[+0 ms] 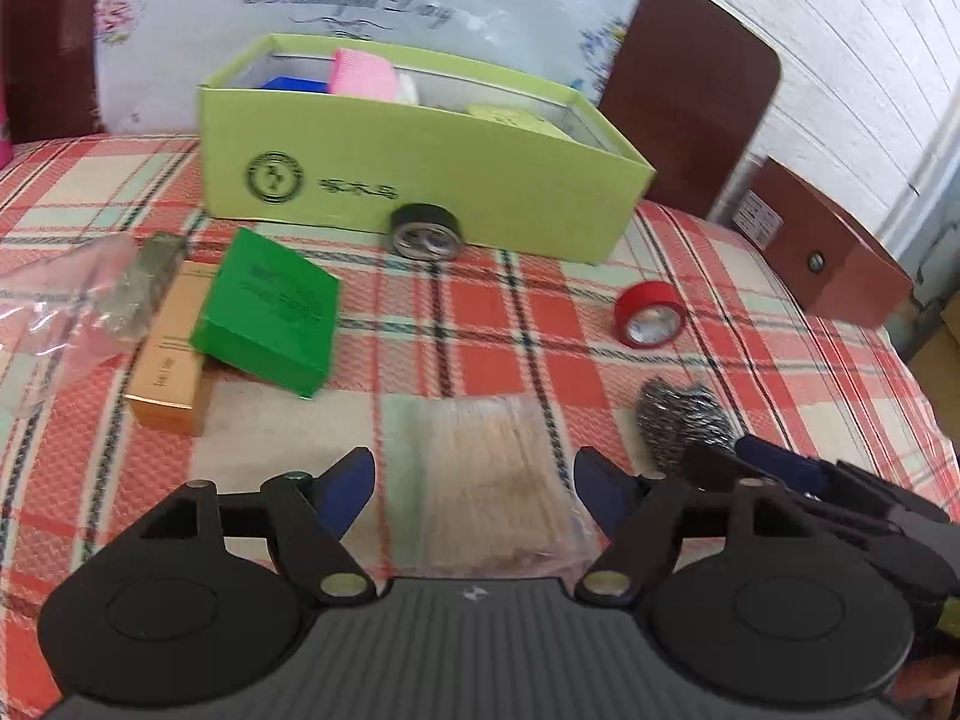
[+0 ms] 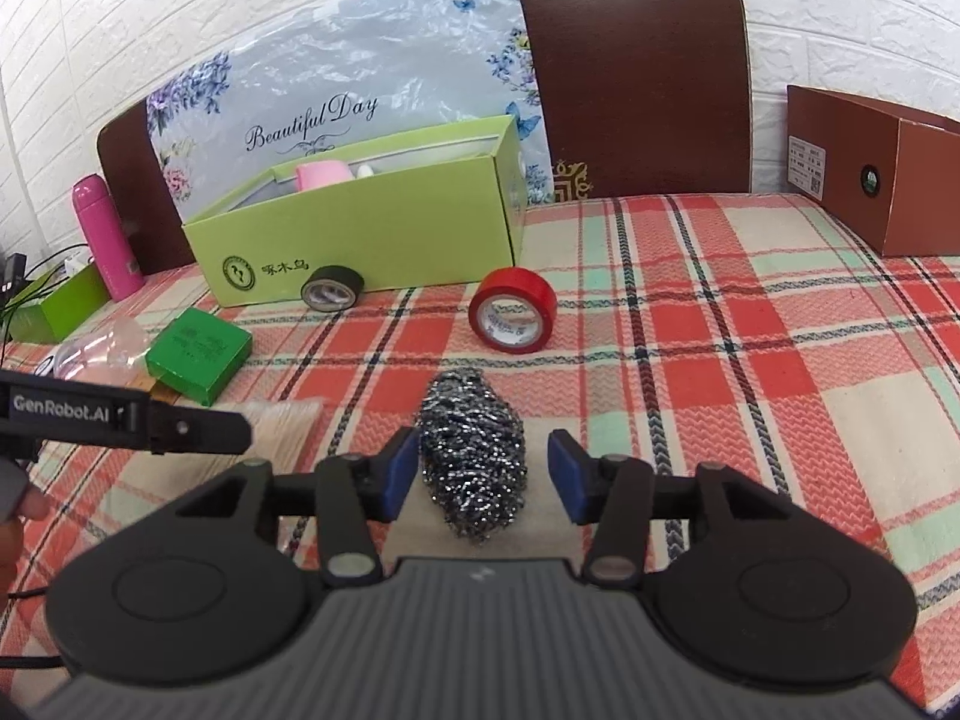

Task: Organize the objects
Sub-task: 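Grasp the toothpick bundle with the left tool while the right grasps the steel wool, then lower toothpicks and steel wool into the lime-green box and open both tools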

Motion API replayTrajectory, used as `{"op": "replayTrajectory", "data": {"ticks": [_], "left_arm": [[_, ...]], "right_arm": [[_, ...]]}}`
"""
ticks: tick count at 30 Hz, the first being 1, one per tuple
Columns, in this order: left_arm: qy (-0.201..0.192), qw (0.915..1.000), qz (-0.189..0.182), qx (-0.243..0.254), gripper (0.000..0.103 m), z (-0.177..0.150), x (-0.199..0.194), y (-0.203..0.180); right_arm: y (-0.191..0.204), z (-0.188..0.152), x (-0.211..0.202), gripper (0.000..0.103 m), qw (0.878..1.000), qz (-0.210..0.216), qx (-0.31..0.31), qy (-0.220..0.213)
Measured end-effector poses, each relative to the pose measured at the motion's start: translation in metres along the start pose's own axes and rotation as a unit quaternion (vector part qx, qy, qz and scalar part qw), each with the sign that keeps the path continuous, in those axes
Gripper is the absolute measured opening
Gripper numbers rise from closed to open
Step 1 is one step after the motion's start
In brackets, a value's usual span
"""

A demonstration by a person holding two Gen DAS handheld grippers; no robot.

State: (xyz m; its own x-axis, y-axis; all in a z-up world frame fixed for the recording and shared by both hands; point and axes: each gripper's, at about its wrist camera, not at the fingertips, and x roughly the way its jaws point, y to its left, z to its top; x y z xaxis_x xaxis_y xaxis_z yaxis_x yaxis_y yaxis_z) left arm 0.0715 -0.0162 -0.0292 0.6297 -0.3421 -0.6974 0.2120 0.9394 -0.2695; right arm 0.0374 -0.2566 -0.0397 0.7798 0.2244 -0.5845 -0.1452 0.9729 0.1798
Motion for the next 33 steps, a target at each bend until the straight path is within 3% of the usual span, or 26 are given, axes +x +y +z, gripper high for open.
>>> {"op": "replayTrajectory", "data": {"ticks": [3,5,7,12,13,14,17,21,25,33], "left_arm": [[0.022,0.9995,0.002,0.022,0.076,-0.005,0.012,-0.011],[0.007,0.9991,0.011,0.04,0.073,-0.009,0.014,-0.015],[0.006,0.999,0.016,0.042,0.066,-0.009,0.015,-0.015],[0.006,0.9997,0.002,0.025,0.064,-0.008,0.015,-0.008],[0.004,0.9995,0.006,0.032,0.056,-0.008,0.014,-0.01],[0.003,0.9989,0.012,0.044,0.034,-0.008,0.014,-0.012],[0.012,0.9988,-0.009,0.046,0.021,-0.004,0.011,-0.01],[-0.014,0.9981,-0.018,0.057,0.021,0.009,-0.004,-0.011],[-0.055,0.9966,-0.036,0.05,0.021,0.036,-0.024,-0.005],[-0.13,0.9912,-0.013,0.018,0.021,0.105,-0.039,0.017]], "right_arm": [[0.002,-0.002,0.002,0.055,1.0,-0.01,-0.009,0.003],[0.003,-0.002,0.003,0.055,1.0,-0.009,-0.015,0.003],[0.006,-0.003,0.004,0.055,1.0,-0.01,-0.023,0.003],[0.015,-0.004,0.012,0.054,0.999,0.0,-0.049,0.008],[0.017,-0.005,0.015,0.046,0.998,0.002,-0.056,0.012],[0.019,-0.006,0.017,0.036,0.998,0.0,-0.065,0.016],[0.023,-0.005,0.016,0.035,0.997,0.003,-0.079,0.016],[0.022,0.01,0.005,0.035,0.997,0.034,-0.062,-0.012],[0.032,0.038,-0.003,0.035,0.994,0.045,-0.087,-0.053],[0.063,0.099,0.014,0.035,0.984,0.056,-0.133,-0.107]]}}
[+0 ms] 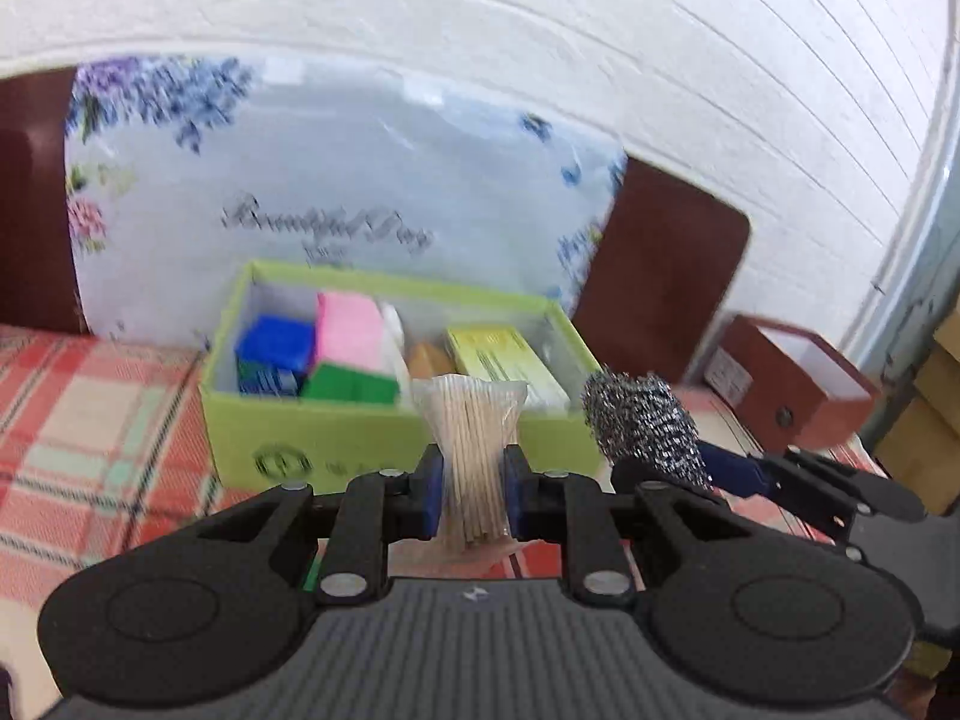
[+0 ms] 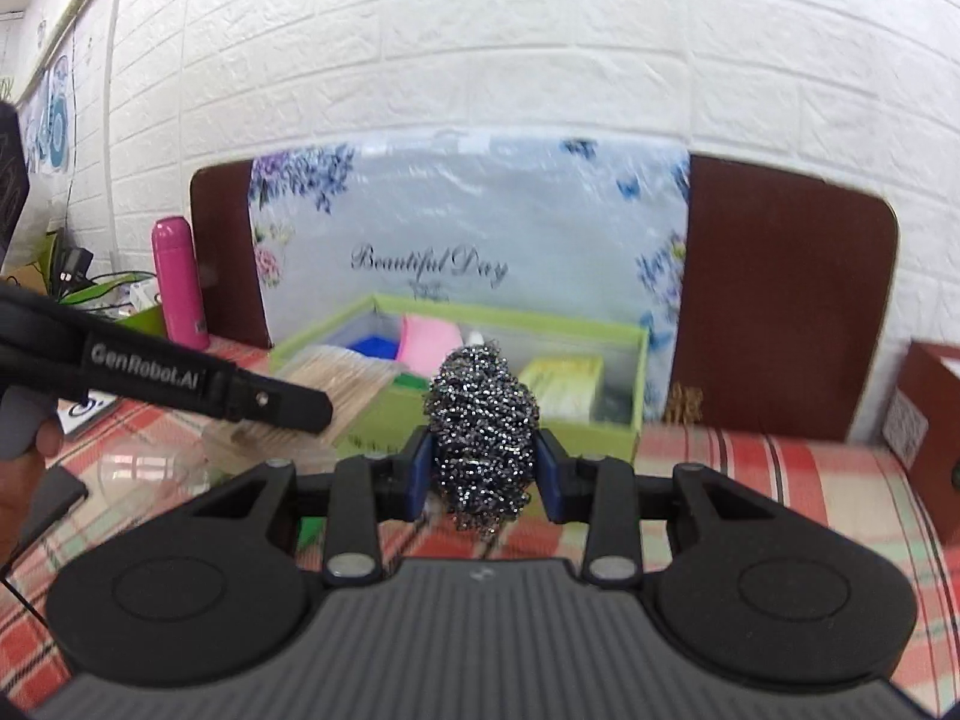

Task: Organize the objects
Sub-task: 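Lower toothpicks and steel wool into the lime-green box and open both tools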

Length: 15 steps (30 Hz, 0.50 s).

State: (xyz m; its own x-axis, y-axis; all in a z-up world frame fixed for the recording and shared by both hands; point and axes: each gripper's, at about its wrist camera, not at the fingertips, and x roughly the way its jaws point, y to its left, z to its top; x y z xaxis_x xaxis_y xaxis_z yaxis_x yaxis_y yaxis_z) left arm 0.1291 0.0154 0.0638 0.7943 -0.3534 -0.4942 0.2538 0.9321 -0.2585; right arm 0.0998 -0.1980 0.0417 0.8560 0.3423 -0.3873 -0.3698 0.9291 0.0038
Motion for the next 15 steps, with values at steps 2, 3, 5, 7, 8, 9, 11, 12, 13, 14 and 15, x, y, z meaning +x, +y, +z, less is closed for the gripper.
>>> {"op": "replayTrajectory", "data": {"ticks": [2,3,5,7,8,9,11,12,13,14,15], "left_arm": [[-0.01,0.9999,0.013,-0.004,0.021,0.016,0.007,0.009],[-0.012,0.9997,0.019,-0.004,0.021,0.023,0.012,0.013],[-0.012,0.9993,0.036,-0.003,0.021,0.036,0.024,0.025],[-0.006,0.9988,0.049,-0.003,0.021,0.046,0.037,0.036],[-0.002,0.9985,0.054,-0.003,0.021,0.049,0.044,0.04],[0.003,0.9983,0.057,-0.001,0.021,0.052,0.05,0.044],[0.013,0.9978,0.066,0.003,0.021,0.055,0.062,0.051],[0.017,0.9974,0.07,0.004,0.021,0.055,0.067,0.055],[0.022,0.997,0.074,0.005,0.021,0.057,0.073,0.06],[0.025,0.9967,0.078,0.004,0.021,0.057,0.077,0.064],[0.028,0.9963,0.081,0.002,0.021,0.058,0.08,0.068]], "right_arm": [[0.002,0.013,0.014,0.035,1.0,-0.003,-0.007,-0.007],[0.002,0.019,0.021,0.035,1.0,-0.003,-0.009,-0.01],[0.001,0.029,0.038,0.035,1.0,-0.003,-0.006,-0.012],[-0.002,0.039,0.056,0.035,1.0,-0.008,-0.003,-0.014],[-0.003,0.042,0.064,0.035,1.0,-0.01,-0.003,-0.015],[-0.004,0.045,0.073,0.035,1.0,-0.012,-0.001,-0.015],[-0.008,0.05,0.09,0.035,1.0,-0.012,0.007,-0.011],[-0.009,0.052,0.099,0.035,1.0,-0.011,0.01,-0.009],[-0.01,0.053,0.106,0.035,1.0,-0.012,0.01,-0.006],[-0.01,0.054,0.114,0.035,1.0,-0.014,0.008,-0.004],[-0.009,0.055,0.121,0.035,1.0,-0.014,0.007,-0.003]]}}
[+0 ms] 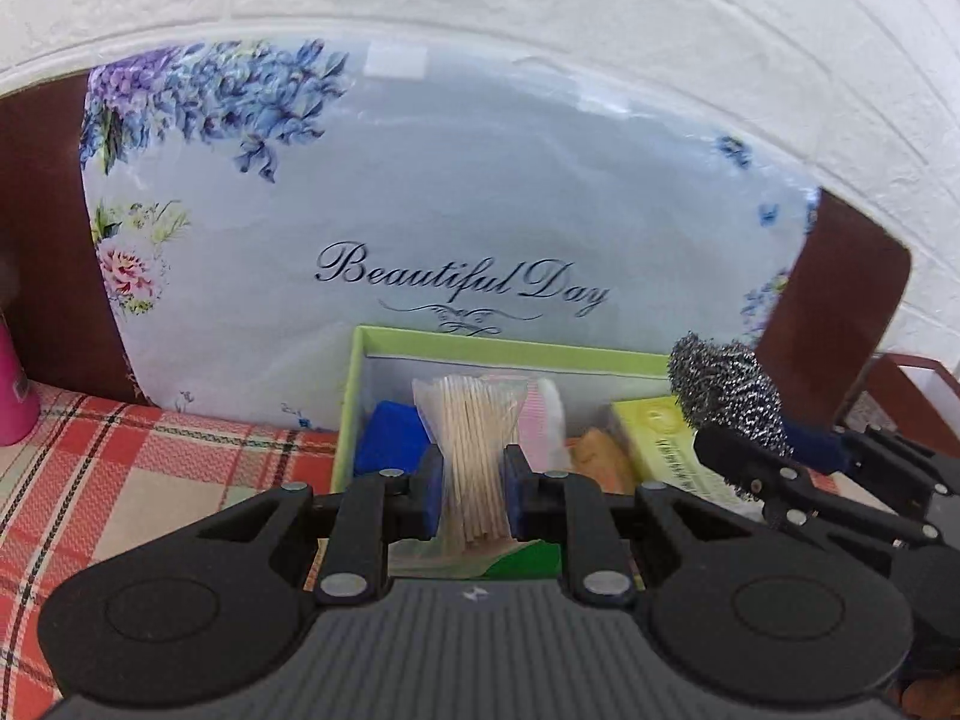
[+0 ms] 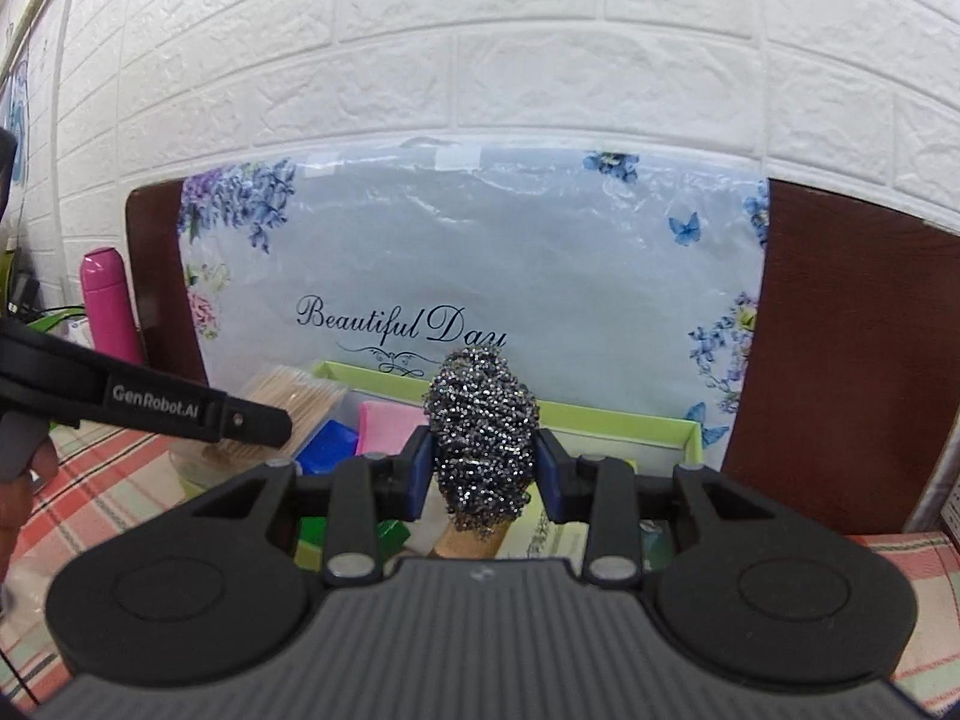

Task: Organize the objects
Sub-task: 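Lower toothpicks and steel wool into the lime-green box and open both tools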

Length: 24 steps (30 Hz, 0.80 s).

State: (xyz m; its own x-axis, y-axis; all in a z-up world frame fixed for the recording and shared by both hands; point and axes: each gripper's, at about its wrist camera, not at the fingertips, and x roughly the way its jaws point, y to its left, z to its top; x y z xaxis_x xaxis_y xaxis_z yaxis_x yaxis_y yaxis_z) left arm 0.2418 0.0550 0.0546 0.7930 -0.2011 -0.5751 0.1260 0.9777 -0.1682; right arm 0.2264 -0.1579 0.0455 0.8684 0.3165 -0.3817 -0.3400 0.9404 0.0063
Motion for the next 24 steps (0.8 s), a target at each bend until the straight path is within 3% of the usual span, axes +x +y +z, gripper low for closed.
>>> {"op": "replayTrajectory", "data": {"ticks": [4,5,6,7,8,11,16,24], "left_arm": [[0.009,1.0,0.003,-0.001,0.021,0.0,0.009,0.01],[0.006,0.9999,0.009,0.002,0.027,-0.002,0.01,0.01],[0.002,0.9999,0.016,0.006,0.035,-0.003,0.01,0.01],[0.0,0.9996,0.026,0.011,0.061,-0.004,0.01,0.009],[-0.011,0.9996,0.021,0.016,0.07,-0.006,0.007,0.008],[-0.028,0.9993,0.016,0.02,0.071,-0.012,-0.004,0.006],[-0.019,0.9998,0.007,-0.008,0.071,-0.017,-0.02,0.003],[-0.033,0.9989,0.003,-0.035,0.072,-0.041,-0.072,-0.008]], "right_arm": [[0.005,-0.001,0.02,0.035,1.0,0.009,0.004,0.005],[0.007,-0.003,0.026,0.038,1.0,0.013,0.006,0.006],[0.008,-0.005,0.032,0.04,1.0,0.018,0.006,0.007],[0.01,-0.009,0.037,0.054,1.0,0.025,0.004,0.01],[0.012,-0.013,0.04,0.071,1.0,0.023,-0.001,0.015],[0.015,-0.025,0.035,0.083,1.0,0.002,-0.026,0.008],[0.009,-0.027,0.014,0.087,1.0,-0.005,-0.024,-0.004],[0.003,-0.025,-0.06,0.102,0.999,-0.011,0.007,-0.051]]}}
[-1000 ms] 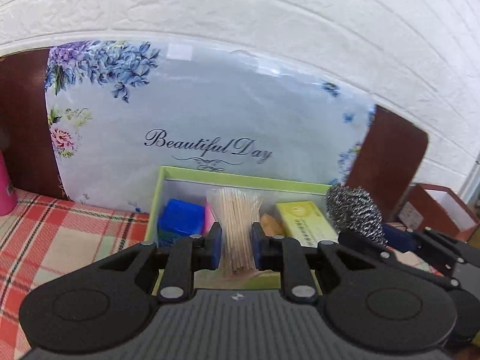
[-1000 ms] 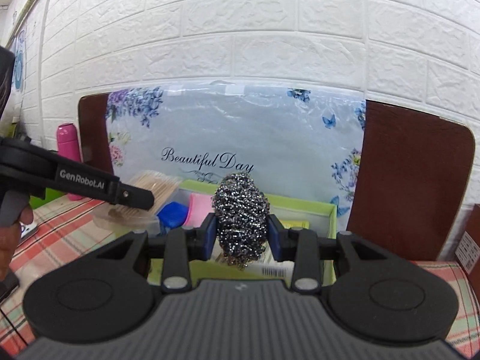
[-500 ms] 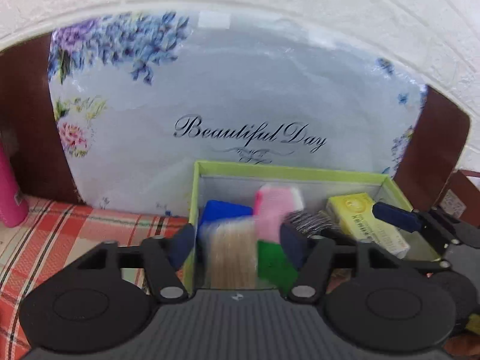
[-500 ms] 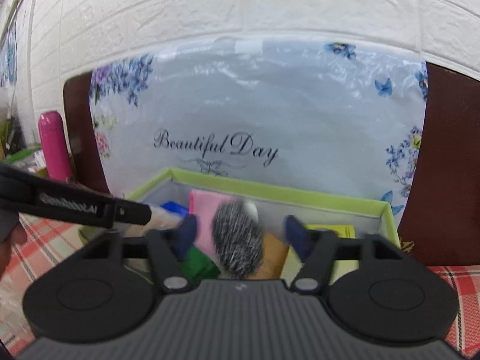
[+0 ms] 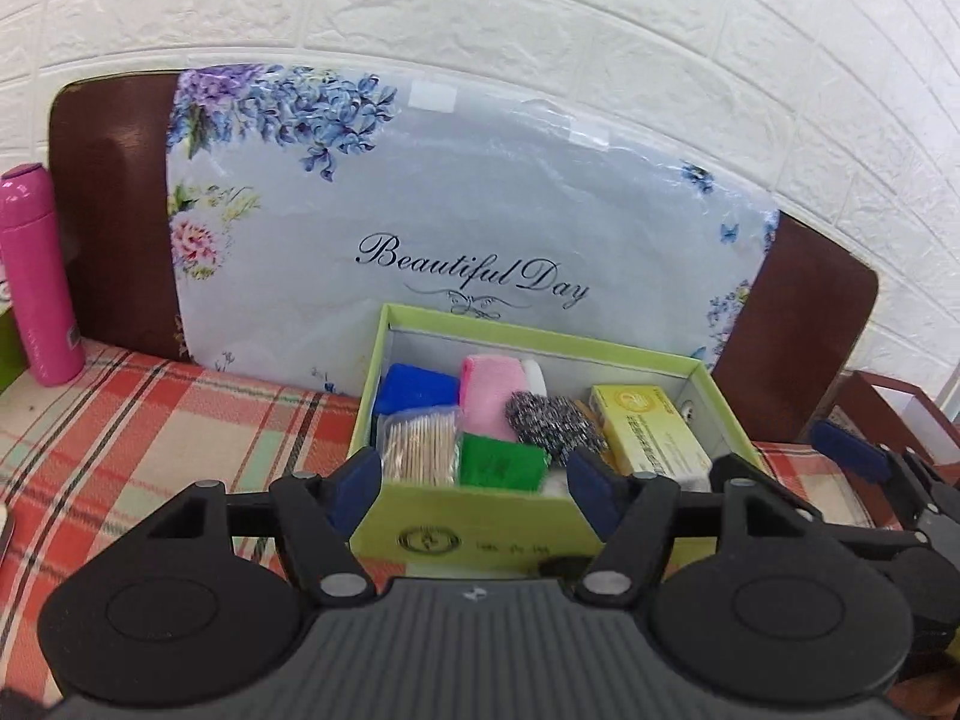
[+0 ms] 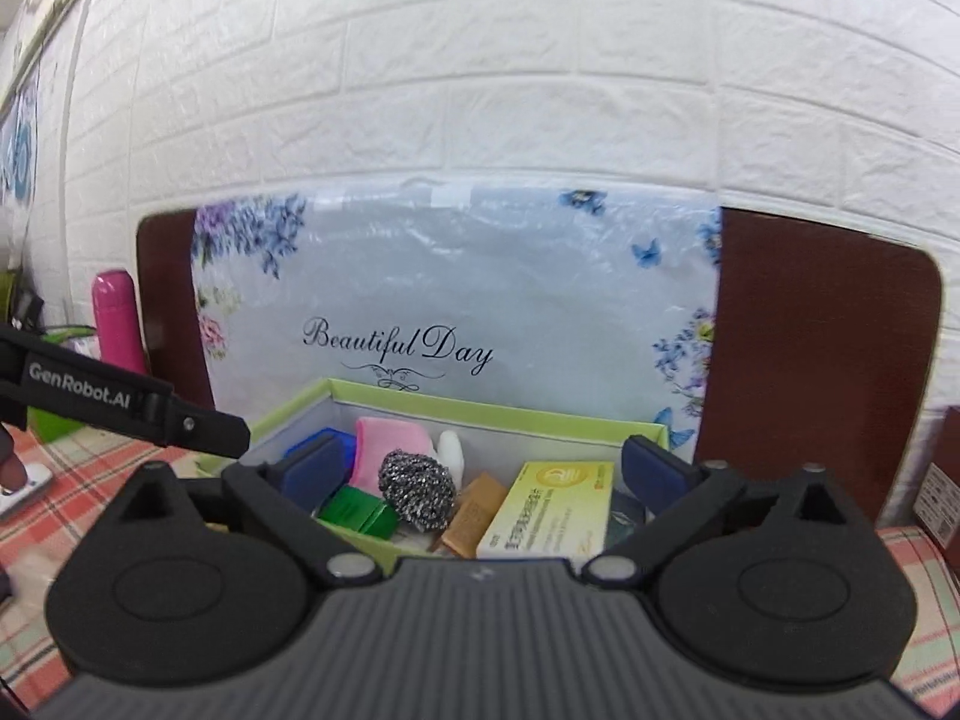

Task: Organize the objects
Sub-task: 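Lower toothpicks and steel wool into the lime-green box and open both tools, then grasp the tan box with the left tool while the right grasps the green box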

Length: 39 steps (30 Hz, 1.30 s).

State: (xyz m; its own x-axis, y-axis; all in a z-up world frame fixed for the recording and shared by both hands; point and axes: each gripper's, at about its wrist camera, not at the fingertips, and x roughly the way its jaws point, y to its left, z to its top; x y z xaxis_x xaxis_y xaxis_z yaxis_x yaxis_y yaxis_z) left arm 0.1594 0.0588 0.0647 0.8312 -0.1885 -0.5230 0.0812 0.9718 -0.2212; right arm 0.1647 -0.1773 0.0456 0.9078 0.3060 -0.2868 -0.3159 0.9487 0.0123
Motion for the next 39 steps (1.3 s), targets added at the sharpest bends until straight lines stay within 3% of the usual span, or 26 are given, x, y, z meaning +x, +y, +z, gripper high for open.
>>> {"op": "replayTrajectory", "data": {"ticks": [4,12,16,20,24,26,29,31,34,36,39], "left_arm": [[0.012,0.9999,-0.01,-0.003,0.072,-0.031,-0.02,-0.005],[0.061,0.9974,-0.034,-0.019,0.072,-0.098,-0.028,-0.004],[0.049,0.9983,-0.027,-0.017,0.072,-0.1,-0.023,-0.002],[0.034,0.9992,-0.014,-0.016,0.072,-0.093,-0.007,-0.001],[0.054,0.9982,0.017,-0.022,0.072,-0.094,0.02,0.002],[0.052,0.9986,0.005,-0.009,0.072,-0.095,0.022,-0.004],[0.108,0.9909,-0.073,-0.033,0.072,-0.1,0.036,-0.016],[0.128,0.9873,-0.089,-0.029,0.072,-0.108,0.042,-0.027],[0.097,0.993,-0.068,0.004,0.072,-0.107,0.022,-0.032],[0.064,0.996,-0.06,-0.014,0.073,-0.102,0.001,-0.017],[0.033,0.9988,-0.019,-0.032,0.078,-0.099,-0.022,0.011]], "right_arm": [[-0.003,-0.023,-0.039,0.103,1.0,-0.003,0.02,0.011],[-0.001,-0.091,-0.079,0.103,0.993,-0.012,0.056,0.101],[0.002,-0.109,-0.09,0.103,0.99,-0.017,0.062,0.127],[0.005,-0.112,-0.102,0.103,0.99,-0.019,0.068,0.124],[0.005,-0.113,-0.108,0.103,0.99,-0.021,0.072,0.122],[0.004,-0.114,-0.109,0.103,0.989,-0.022,0.073,0.123],[0.002,-0.117,-0.106,0.103,0.988,-0.023,0.08,0.13],[0.002,-0.118,-0.105,0.103,0.987,-0.022,0.083,0.133],[0.002,-0.117,-0.104,0.103,0.988,-0.021,0.077,0.132],[0.003,-0.116,-0.102,0.103,0.988,-0.017,0.076,0.132],[0.012,-0.113,-0.091,0.103,0.989,-0.001,0.065,0.133]]}}
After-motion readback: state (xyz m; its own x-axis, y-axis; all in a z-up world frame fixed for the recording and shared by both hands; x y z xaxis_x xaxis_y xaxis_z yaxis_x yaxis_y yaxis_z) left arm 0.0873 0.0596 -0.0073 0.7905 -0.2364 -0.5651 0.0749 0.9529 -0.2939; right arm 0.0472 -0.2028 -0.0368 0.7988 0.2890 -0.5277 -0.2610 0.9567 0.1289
